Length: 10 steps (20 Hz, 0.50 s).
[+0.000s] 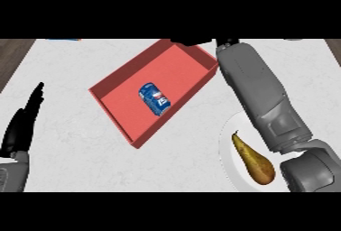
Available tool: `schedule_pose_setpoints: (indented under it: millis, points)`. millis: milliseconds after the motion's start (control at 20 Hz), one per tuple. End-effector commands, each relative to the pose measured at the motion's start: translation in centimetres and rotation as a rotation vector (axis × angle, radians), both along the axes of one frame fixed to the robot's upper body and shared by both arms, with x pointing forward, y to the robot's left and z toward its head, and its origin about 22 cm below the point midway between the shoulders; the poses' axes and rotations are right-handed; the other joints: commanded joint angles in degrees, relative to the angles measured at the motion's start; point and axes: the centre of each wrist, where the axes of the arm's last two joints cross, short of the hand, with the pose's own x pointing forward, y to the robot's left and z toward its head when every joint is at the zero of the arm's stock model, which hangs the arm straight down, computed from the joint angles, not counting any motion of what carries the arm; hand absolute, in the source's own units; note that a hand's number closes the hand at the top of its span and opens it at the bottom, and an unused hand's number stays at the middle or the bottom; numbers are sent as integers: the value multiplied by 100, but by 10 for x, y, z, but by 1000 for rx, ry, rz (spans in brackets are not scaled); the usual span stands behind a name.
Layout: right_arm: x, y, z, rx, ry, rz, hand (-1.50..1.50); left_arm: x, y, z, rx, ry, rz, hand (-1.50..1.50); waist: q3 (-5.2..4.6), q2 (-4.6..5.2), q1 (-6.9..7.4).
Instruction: Pick the can from the plate and place it in the cardboard box
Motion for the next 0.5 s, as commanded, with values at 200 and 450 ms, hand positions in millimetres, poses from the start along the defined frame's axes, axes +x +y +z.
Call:
schedule_pose_setpoints:
  millis: [200,450]
  points:
    - [2,-98,-11,18,10,-60,-150,0,7,-1,9,10,36,0,-1,-59,-194]
    - [-6,-170,5,-17,23,-31,-150,-7,15,-4,1,15,34,0,-2,-63,-206]
